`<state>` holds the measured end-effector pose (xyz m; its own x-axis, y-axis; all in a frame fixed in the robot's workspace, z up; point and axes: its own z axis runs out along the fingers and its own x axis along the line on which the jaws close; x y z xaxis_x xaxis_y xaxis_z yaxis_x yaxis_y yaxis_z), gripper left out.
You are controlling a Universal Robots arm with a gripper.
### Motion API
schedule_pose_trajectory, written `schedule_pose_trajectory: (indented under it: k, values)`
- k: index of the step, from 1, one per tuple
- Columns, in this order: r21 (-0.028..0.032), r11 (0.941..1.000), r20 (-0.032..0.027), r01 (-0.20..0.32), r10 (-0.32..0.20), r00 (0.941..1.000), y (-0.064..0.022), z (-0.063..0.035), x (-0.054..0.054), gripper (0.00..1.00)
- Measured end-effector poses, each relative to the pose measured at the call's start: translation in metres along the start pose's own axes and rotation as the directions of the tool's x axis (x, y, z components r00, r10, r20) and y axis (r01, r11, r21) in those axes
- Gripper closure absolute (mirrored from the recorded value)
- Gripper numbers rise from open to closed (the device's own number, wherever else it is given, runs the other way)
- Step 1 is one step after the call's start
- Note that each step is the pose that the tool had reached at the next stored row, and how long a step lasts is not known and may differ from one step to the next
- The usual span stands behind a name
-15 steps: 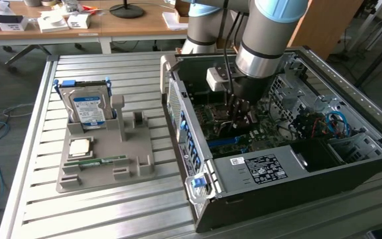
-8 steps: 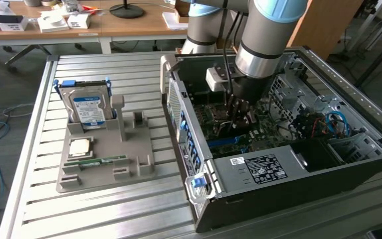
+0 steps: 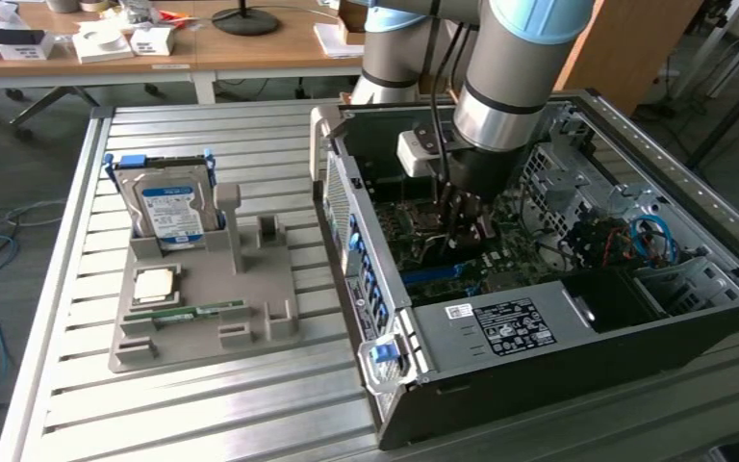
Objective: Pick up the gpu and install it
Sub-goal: 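Insert the gpu into the slot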
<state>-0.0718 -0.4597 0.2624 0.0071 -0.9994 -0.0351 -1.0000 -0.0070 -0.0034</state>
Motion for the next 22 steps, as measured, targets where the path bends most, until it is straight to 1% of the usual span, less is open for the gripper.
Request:
schedule_pose_trajectory:
  k: [5,22]
  values:
    - [0.0002,1.0000,0.0000,0.000,0.000,1.0000,0.0012,0.0000,0.0000,0.74]
    - [0.0000,1.0000,0.0000,0.000,0.000,1.0000,0.0009,0.0009,0.0001,0.74]
